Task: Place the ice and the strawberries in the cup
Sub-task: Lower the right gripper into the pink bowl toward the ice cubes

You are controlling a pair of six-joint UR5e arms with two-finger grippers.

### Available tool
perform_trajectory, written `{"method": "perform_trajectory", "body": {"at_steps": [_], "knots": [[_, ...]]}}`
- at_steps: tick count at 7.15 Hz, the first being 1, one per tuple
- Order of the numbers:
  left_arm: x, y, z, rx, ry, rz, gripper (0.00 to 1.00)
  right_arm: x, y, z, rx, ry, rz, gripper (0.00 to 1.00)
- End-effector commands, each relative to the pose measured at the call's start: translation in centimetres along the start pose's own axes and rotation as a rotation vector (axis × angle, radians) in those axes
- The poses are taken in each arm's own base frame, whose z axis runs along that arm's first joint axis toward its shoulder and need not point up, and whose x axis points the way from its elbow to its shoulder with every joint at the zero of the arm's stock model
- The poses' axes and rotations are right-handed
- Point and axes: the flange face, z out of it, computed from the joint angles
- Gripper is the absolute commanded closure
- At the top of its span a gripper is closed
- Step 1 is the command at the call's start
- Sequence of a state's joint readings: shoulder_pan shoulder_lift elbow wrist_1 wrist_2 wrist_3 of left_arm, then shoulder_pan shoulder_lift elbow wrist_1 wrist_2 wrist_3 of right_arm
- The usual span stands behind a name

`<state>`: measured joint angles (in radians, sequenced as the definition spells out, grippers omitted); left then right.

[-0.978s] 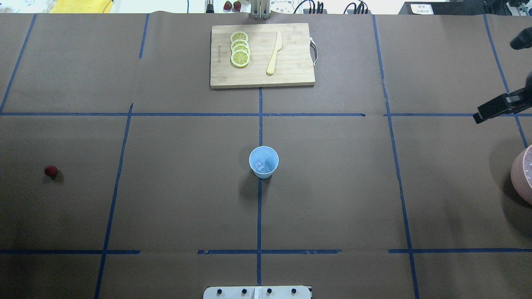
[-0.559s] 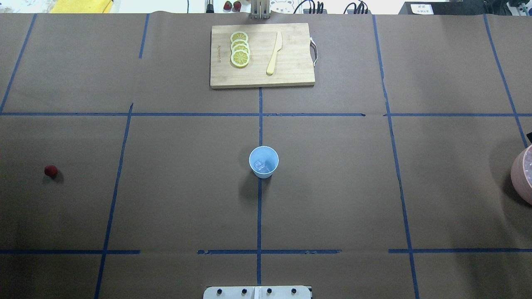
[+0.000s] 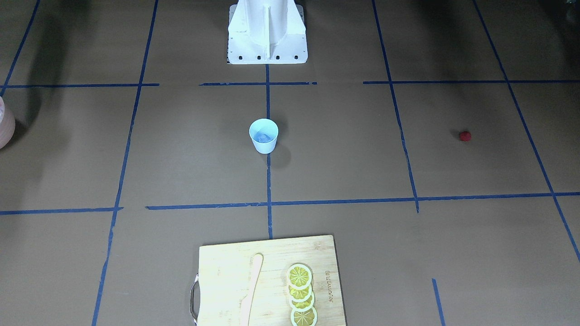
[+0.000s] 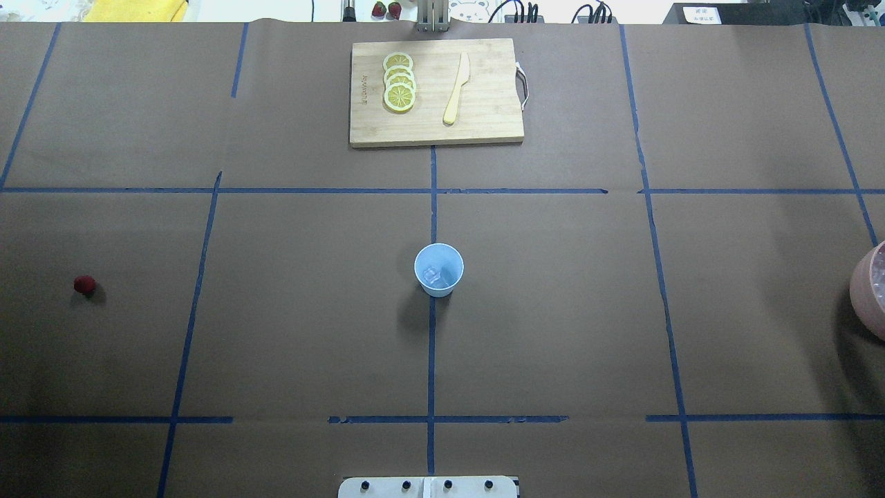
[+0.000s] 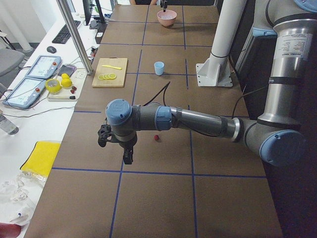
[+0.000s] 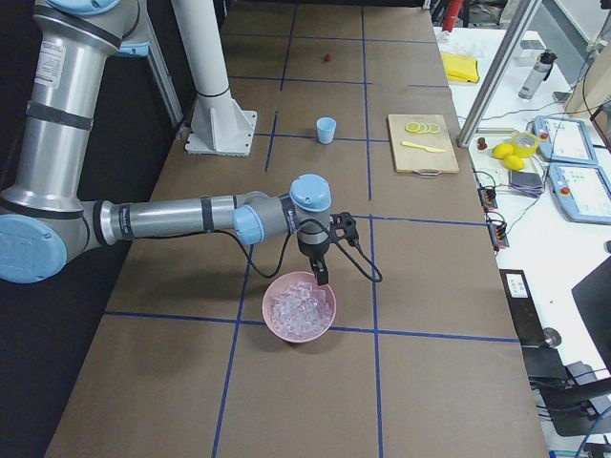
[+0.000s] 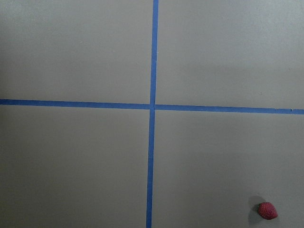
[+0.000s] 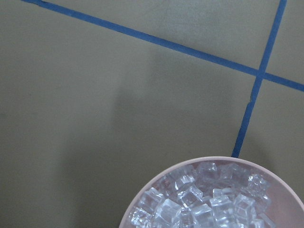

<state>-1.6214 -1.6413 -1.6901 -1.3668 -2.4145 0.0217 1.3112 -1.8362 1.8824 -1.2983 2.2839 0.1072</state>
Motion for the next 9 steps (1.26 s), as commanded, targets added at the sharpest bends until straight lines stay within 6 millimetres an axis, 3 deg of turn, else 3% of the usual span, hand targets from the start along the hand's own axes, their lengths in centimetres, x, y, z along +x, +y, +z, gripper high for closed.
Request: {"method": "perform_trajectory", "body": {"at_steps": [1, 3, 6, 9], "knots": [[0.1, 0.0, -0.1, 0.001, 0.0, 0.001, 0.0, 2.4, 1.6, 2.6, -0.047, 0.0, 0.044, 0.02], [0.3, 0.0, -0.3, 0.005, 0.0, 0.004, 0.0, 2.9, 2.1, 3.3, -0.062, 0.003, 0.047, 0.03], [0.4, 0.0, -0.4, 0.007, 0.0, 0.008, 0.0, 1.6, 2.2, 4.9, -0.103, 0.002, 0.001, 0.07], [0.7, 0.0, -0.7, 0.013, 0.0, 0.009, 0.0, 2.1, 3.9, 6.4, -0.147, -0.001, -0.027, 0.11]]}}
